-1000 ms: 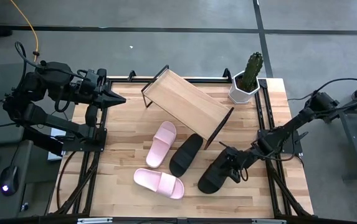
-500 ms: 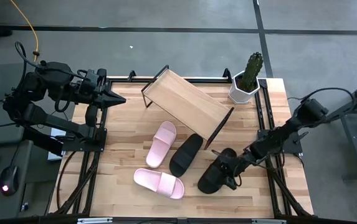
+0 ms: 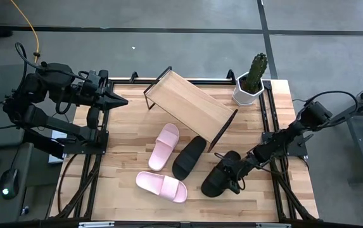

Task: Pick and place slides into the shelf
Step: Put the right black slipper on the shelf

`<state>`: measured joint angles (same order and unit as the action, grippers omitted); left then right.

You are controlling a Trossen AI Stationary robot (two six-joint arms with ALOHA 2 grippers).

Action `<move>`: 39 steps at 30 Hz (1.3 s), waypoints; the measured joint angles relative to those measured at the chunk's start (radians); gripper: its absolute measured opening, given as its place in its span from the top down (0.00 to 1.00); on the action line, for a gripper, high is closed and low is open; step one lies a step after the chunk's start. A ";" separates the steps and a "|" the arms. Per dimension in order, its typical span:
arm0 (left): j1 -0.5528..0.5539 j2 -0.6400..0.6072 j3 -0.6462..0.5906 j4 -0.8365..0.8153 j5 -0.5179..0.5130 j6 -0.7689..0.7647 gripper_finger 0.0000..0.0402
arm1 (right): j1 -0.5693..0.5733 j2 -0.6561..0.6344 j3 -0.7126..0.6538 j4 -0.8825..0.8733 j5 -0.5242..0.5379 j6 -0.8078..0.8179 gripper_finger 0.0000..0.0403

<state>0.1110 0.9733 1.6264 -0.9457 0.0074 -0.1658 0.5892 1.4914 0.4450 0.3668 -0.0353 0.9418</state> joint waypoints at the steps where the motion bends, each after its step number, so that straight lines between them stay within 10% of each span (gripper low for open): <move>1: 0.000 0.000 0.000 0.000 0.000 0.000 1.00 | 0.000 0.000 0.000 0.001 0.000 0.000 0.55; 15: 0.000 0.028 0.000 0.000 0.000 0.000 1.00 | -0.001 -0.001 0.000 0.003 0.002 -0.007 0.98; 39: 0.000 0.039 0.000 0.004 0.000 0.003 1.00 | 0.000 -0.106 -0.002 0.013 -0.011 -0.010 1.00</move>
<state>0.1110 1.0126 1.6260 -0.9417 0.0074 -0.1623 0.5888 1.3850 0.4431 0.3794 -0.0460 0.9323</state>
